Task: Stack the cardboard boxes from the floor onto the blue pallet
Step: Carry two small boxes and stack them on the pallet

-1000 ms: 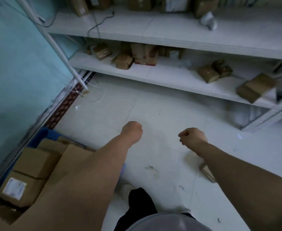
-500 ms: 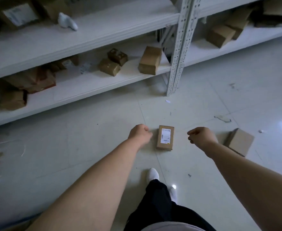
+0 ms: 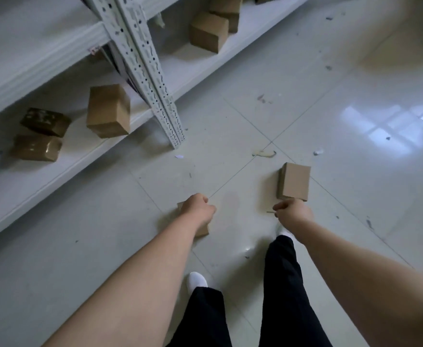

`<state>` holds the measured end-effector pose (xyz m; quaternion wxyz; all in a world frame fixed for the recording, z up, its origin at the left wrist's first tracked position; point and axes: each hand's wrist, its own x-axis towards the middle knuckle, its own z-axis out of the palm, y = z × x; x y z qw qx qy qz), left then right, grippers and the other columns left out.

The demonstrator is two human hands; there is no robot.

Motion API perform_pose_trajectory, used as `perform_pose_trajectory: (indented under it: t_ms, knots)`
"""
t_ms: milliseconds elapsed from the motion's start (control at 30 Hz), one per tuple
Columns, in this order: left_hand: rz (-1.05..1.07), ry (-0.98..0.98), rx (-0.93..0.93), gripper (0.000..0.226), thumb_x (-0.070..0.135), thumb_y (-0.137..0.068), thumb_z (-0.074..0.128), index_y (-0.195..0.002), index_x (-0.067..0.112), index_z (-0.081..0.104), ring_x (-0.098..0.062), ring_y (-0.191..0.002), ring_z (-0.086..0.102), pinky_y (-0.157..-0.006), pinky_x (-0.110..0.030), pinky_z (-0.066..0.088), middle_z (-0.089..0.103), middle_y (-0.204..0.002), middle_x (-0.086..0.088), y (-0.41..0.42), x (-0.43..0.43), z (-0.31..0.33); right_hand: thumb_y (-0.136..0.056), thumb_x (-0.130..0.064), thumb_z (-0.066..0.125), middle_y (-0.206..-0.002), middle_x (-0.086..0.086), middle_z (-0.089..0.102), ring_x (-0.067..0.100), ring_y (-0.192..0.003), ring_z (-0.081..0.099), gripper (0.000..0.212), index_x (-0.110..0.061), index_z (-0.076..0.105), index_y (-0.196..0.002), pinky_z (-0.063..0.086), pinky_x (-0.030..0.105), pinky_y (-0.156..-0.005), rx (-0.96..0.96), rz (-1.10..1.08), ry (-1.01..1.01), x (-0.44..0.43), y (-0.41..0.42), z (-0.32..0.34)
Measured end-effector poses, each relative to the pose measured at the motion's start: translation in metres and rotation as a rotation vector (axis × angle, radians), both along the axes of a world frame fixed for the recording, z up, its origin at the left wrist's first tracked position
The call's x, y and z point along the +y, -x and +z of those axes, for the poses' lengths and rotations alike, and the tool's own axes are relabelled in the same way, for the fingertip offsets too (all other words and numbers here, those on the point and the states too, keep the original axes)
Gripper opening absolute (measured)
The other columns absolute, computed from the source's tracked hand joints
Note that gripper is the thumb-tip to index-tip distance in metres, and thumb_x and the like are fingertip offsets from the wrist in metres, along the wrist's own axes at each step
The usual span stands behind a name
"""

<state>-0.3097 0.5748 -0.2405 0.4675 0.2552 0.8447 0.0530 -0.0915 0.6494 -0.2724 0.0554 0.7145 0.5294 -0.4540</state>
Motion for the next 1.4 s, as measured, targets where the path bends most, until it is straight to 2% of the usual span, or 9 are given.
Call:
perform_pose_trajectory:
  t_ms: [167, 267, 333, 633, 833, 967, 1133, 1267, 1400]
  knots:
    - [-0.009, 0.038, 0.004, 0.042, 0.021, -0.091, 0.054, -0.131, 0.012, 0.051, -0.027, -0.122, 0.050, -0.091, -0.027, 0.041, 0.053, -0.135, -0.006, -0.053, 0.094, -0.034, -0.088, -0.003, 0.046, -0.115, 0.005, 0.065, 0.027, -0.108, 0.059, 0.031, -0.021, 0.069, -0.099, 0.048, 0.031, -0.087, -0.028, -0.018, 0.072, 0.089, -0.051, -0.036]
    - [-0.006, 0.050, 0.012, 0.043, 0.018, -0.089, 0.053, -0.130, 0.006, 0.052, -0.031, -0.123, 0.052, -0.094, -0.033, 0.044, 0.054, -0.136, -0.014, -0.086, 0.155, -0.066, -0.086, -0.005, 0.046, -0.113, 0.004, 0.066, 0.027, -0.106, 0.060, 0.034, -0.020, 0.071, -0.106, 0.050, 0.033, -0.088, -0.042, -0.009, 0.075, 0.148, -0.077, -0.064]
    - [0.000, 0.050, -0.018, 0.042, 0.019, -0.090, 0.054, -0.131, 0.009, 0.052, -0.027, -0.123, 0.052, -0.096, -0.031, 0.043, 0.054, -0.136, -0.008, -0.107, 0.191, -0.093, -0.086, -0.008, 0.047, -0.112, 0.002, 0.067, 0.025, -0.103, 0.061, 0.035, -0.022, 0.069, -0.108, 0.052, 0.033, -0.086, -0.043, -0.021, 0.074, 0.183, -0.091, -0.090]
    - [-0.136, 0.122, 0.001, 0.046, 0.029, -0.093, 0.055, -0.137, 0.017, 0.047, -0.024, -0.125, 0.051, -0.100, -0.030, 0.042, 0.054, -0.136, -0.002, -0.158, 0.289, -0.276, -0.086, -0.013, 0.055, -0.120, 0.007, 0.062, 0.026, -0.103, 0.060, 0.046, -0.015, 0.053, -0.132, 0.049, 0.032, -0.080, -0.115, -0.159, 0.203, 0.255, -0.129, -0.270]
    - [-0.238, 0.154, 0.036, 0.042, 0.028, -0.094, 0.054, -0.132, 0.012, 0.048, -0.028, -0.124, 0.053, -0.098, -0.034, 0.043, 0.057, -0.133, -0.007, -0.169, 0.307, -0.409, -0.078, -0.027, 0.074, -0.135, 0.010, 0.050, 0.029, -0.115, 0.056, 0.080, -0.010, 0.034, -0.145, 0.050, 0.037, -0.088, -0.166, -0.235, 0.225, 0.253, -0.131, -0.401]
    - [-0.265, 0.153, 0.018, 0.041, 0.028, -0.095, 0.054, -0.132, 0.013, 0.047, -0.027, -0.123, 0.053, -0.097, -0.034, 0.043, 0.056, -0.132, -0.006, -0.176, 0.303, -0.472, -0.061, -0.048, 0.085, -0.155, 0.009, 0.018, 0.027, -0.144, 0.020, 0.121, -0.013, 0.011, -0.151, 0.028, 0.047, -0.114, -0.323, -0.249, 0.161, 0.247, -0.128, -0.462]
    - [-0.233, 0.124, 0.069, 0.040, 0.024, -0.096, 0.050, -0.134, 0.013, 0.044, -0.027, -0.126, 0.050, -0.094, -0.035, 0.042, 0.051, -0.138, -0.006, -0.172, 0.290, -0.519, -0.043, -0.064, 0.086, -0.160, 0.013, -0.018, 0.029, -0.149, -0.012, 0.158, -0.025, -0.025, -0.149, 0.007, 0.054, -0.119, -0.407, -0.279, 0.229, 0.246, -0.113, -0.506]
    - [-0.182, 0.134, 0.078, 0.041, 0.022, -0.096, 0.049, -0.136, 0.013, 0.042, -0.027, -0.127, 0.049, -0.095, -0.034, 0.041, 0.048, -0.141, -0.006, -0.156, 0.270, -0.534, -0.050, -0.060, 0.085, -0.160, 0.012, -0.019, 0.029, -0.149, -0.008, 0.153, -0.026, -0.027, -0.148, 0.010, 0.053, -0.118, -0.573, -0.214, 0.226, 0.239, -0.096, -0.520]
    - [-0.140, 0.139, 0.070, 0.041, 0.020, -0.096, 0.048, -0.136, 0.013, 0.041, -0.026, -0.127, 0.048, -0.094, -0.032, 0.041, 0.047, -0.141, -0.006, -0.132, 0.239, -0.532, -0.049, -0.055, 0.087, -0.158, 0.016, 0.002, 0.032, -0.141, 0.017, 0.149, -0.031, -0.019, -0.150, 0.025, 0.048, -0.112, -0.609, -0.220, 0.148, 0.230, -0.080, -0.520]
